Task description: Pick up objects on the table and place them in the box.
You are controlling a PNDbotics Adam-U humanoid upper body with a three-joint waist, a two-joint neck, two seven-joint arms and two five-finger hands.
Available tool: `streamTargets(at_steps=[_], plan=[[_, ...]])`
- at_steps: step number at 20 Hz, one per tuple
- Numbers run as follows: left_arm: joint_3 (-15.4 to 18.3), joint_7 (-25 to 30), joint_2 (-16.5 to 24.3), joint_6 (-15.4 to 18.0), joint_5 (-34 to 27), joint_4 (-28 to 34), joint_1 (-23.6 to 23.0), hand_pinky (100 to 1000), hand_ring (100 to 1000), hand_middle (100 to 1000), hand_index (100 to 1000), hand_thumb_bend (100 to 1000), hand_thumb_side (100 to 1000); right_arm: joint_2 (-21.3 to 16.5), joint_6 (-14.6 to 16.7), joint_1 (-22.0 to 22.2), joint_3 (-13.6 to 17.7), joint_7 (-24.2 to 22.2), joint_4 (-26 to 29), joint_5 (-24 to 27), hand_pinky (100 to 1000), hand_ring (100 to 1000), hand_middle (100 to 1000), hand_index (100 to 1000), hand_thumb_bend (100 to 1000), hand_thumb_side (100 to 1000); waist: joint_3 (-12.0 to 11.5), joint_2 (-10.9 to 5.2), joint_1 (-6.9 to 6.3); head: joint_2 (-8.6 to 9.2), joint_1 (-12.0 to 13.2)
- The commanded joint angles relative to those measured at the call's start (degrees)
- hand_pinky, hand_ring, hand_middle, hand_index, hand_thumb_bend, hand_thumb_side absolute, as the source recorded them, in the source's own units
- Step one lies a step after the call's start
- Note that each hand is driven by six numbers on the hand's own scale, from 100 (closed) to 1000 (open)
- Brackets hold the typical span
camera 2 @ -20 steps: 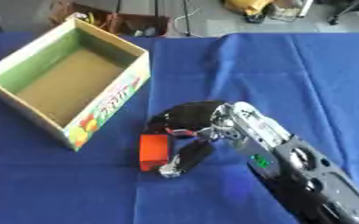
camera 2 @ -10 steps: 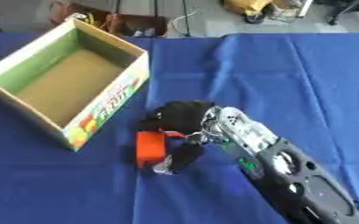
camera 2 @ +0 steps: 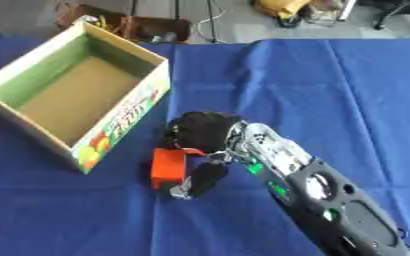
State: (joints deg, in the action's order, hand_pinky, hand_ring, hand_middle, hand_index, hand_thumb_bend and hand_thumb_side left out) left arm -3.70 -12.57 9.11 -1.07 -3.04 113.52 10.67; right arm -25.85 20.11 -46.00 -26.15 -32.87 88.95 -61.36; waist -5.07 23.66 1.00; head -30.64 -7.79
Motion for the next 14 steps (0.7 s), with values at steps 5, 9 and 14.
streamTargets(at_steps=[5, 9, 14], plan=[[-0.3, 0.5, 0.9, 0.0, 0.0, 1.1, 0.2, 615, 920, 816, 704, 100, 1000, -1.9, -3.7, -0.8, 1.2, -2.8, 4.6, 7.9, 873, 883, 574, 629, 100, 868, 0.2, -1.17, -0.13, 0.44, -0.1], [-0.3, 0.6, 0.9, -0.1, -0.1, 1.1, 0.1, 615, 920, 816, 704, 100, 1000, -2.4, -6.0, -1.1, 1.5, -2.7, 6.0, 9.3, 856, 860, 528, 566, 100, 693, 0.1, -1.24, -0.18, 0.38, -0.1], [-0.3, 0.7, 0.9, -0.1, -0.1, 1.1, 0.1, 615, 920, 817, 704, 100, 1000, -2.9, -7.4, -1.3, 1.5, -1.3, 6.6, 9.0, 848, 847, 501, 523, 100, 607, 0.1, -1.26, -0.19, 0.38, -0.1]])
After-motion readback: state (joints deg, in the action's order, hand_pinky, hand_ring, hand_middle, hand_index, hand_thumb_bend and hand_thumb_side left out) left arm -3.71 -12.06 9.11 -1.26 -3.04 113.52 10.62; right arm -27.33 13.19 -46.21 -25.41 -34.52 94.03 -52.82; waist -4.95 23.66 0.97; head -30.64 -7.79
